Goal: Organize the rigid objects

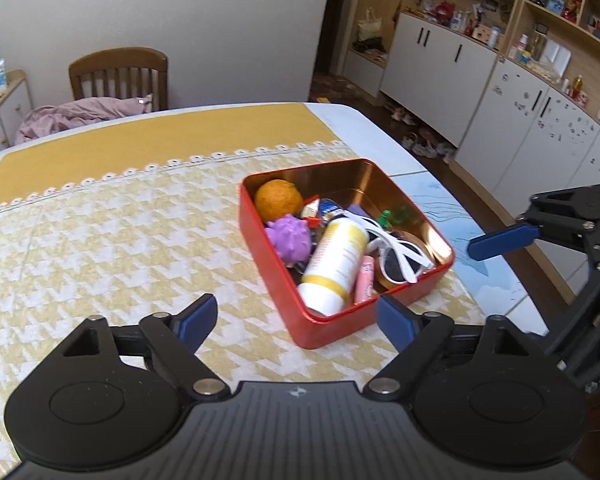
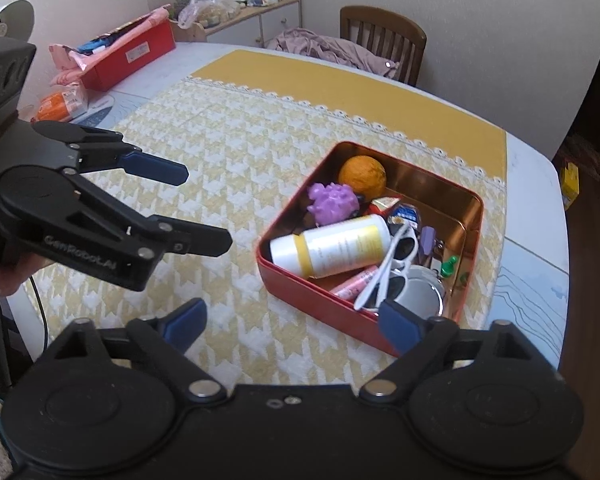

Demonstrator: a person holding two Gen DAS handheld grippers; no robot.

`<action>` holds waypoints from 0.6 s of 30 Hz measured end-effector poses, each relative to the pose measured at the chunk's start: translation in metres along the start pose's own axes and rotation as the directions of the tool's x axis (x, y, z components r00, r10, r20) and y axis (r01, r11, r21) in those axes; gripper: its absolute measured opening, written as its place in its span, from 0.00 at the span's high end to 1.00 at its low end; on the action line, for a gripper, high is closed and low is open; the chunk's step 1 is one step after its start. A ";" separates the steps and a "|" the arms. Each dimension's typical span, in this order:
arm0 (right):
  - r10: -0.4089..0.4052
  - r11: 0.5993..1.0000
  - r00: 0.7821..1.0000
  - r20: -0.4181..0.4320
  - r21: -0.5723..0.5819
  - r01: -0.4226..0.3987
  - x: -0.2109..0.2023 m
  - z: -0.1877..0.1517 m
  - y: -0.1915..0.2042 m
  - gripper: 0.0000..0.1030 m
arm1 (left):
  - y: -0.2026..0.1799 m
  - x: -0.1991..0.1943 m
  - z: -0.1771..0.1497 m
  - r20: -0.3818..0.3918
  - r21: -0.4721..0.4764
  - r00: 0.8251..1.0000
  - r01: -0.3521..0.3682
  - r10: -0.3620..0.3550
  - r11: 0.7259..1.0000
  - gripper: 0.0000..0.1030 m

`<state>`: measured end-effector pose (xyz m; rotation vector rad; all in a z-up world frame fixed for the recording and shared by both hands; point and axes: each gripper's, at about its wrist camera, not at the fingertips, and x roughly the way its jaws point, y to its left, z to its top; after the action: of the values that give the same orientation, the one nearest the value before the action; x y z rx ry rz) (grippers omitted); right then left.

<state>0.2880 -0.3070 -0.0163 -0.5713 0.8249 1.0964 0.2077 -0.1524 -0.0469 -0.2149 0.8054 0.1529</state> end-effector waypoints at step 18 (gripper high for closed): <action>-0.072 0.996 0.989 0.128 0.060 0.064 -0.022 -0.015 0.005 0.00 | 0.006 -0.026 -0.023 0.053 -0.056 0.998 -0.033 0.036 0.998 0.09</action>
<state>0.2738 -0.3280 -0.0074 -0.4731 0.7158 1.0337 0.1733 -0.1539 -0.0443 -0.2480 0.7518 0.2133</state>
